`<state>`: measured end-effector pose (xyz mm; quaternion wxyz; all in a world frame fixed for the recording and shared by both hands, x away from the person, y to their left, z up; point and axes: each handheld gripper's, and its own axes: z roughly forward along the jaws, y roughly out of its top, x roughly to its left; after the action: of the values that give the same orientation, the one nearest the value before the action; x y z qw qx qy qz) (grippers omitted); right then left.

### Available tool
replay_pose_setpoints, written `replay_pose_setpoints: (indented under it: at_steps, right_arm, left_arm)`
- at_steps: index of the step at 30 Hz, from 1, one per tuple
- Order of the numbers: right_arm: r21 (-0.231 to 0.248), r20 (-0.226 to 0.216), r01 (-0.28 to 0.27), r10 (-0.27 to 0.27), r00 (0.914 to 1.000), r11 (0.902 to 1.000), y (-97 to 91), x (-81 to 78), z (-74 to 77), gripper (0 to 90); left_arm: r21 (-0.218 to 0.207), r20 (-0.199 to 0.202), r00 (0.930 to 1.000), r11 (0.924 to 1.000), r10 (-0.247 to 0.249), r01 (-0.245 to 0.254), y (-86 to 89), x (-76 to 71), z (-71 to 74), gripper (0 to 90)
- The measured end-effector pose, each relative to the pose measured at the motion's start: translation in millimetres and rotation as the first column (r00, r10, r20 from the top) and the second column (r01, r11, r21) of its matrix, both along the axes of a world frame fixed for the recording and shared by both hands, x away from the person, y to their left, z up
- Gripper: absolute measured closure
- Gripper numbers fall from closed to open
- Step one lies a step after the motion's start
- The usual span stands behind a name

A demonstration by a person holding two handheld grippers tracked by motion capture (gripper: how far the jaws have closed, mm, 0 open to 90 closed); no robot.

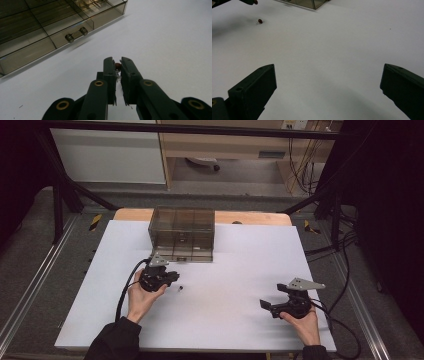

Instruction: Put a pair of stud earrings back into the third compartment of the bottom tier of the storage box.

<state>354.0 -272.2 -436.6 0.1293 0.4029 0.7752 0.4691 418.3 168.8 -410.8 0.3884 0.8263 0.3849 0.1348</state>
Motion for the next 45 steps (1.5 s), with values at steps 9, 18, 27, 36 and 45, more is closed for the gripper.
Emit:
replay_pose_setpoints:
  at_steps: [9,18,27,36,45]
  right_arm:
    - [0.002,0.002,0.000,0.000,1.0000,1.0000,-0.4,-0.1,0.3,1.2]
    - [0.000,0.000,0.000,0.000,1.0000,1.0000,0.0,0.2,-0.1,1.1]
    - [-0.001,0.003,-0.003,0.003,1.0000,1.0000,-0.4,0.1,0.1,1.1]
    - [-0.005,0.001,-0.005,0.005,1.0000,1.0000,0.2,0.2,-0.6,1.1]
    - [-0.003,0.001,-0.006,0.006,1.0000,1.0000,0.5,0.7,-0.9,1.1]
  left_arm:
    - [0.008,0.007,0.9999,0.9999,-0.010,0.010,-15.1,12.2,9.7,82.5]
    - [0.021,0.010,0.9998,0.9996,-0.019,0.018,-33.7,28.0,17.6,82.5]
    - [0.028,0.003,1.0000,0.9996,-0.003,0.003,-49.0,47.4,17.7,82.5]
    - [0.032,0.002,0.9997,0.9992,0.024,-0.024,-58.9,68.3,18.3,82.5]
    - [0.050,0.005,0.9982,0.9969,0.061,-0.061,-63.7,88.9,7.7,82.5]
